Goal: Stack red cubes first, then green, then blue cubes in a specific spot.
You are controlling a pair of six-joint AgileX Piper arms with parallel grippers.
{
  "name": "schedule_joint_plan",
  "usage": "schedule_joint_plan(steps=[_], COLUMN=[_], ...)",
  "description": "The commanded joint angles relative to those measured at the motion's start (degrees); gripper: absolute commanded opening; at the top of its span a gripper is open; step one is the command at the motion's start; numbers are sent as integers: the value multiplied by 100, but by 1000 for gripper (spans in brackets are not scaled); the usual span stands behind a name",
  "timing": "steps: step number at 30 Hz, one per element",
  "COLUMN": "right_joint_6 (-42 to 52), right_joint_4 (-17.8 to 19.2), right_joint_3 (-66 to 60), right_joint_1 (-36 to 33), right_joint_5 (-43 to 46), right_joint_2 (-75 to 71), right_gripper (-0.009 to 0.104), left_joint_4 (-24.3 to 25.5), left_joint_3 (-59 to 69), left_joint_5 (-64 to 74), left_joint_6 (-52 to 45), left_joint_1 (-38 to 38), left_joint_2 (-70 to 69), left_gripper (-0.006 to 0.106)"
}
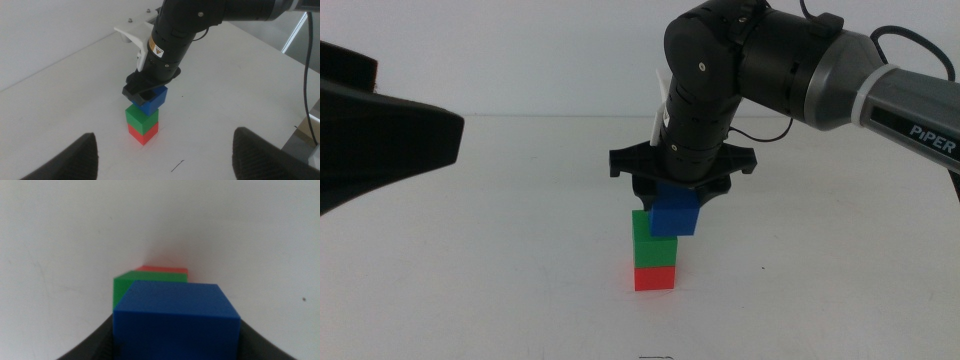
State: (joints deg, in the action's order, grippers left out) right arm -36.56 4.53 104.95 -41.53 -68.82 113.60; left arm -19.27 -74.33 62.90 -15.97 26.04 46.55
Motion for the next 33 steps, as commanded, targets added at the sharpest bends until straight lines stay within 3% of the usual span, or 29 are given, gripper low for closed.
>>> schedule_joint_plan(steps=[1,6,11,15,29,33], right_joint_6=[85,491,917,1095,473,336], right_joint_4=[144,398,0,71,10,202], right_joint_3=[200,200,200,200,924,859], right_joint_1=[14,14,133,59,-219,-269], right_joint_5=[-117,-575,-569,-569,-580,-580], right_joint_2=[-371,-470,-760,-897,-238,-238], right_gripper=[-1,-1,-1,-1,-1,-1], left_joint_4=[-143,-143,-143,-143,-136,-136], left_joint_3=[-139,-139,-139,-139,-139,-139], left_joint_5=[-353,-353,-353,-353,-354,-354], left_joint_6=[59,59,59,59,59,59], left_joint_1=[9,9,9,9,9,9], left_joint_2=[-7,-7,-7,-7,-7,-7], left_gripper=[90,90,90,90,90,90])
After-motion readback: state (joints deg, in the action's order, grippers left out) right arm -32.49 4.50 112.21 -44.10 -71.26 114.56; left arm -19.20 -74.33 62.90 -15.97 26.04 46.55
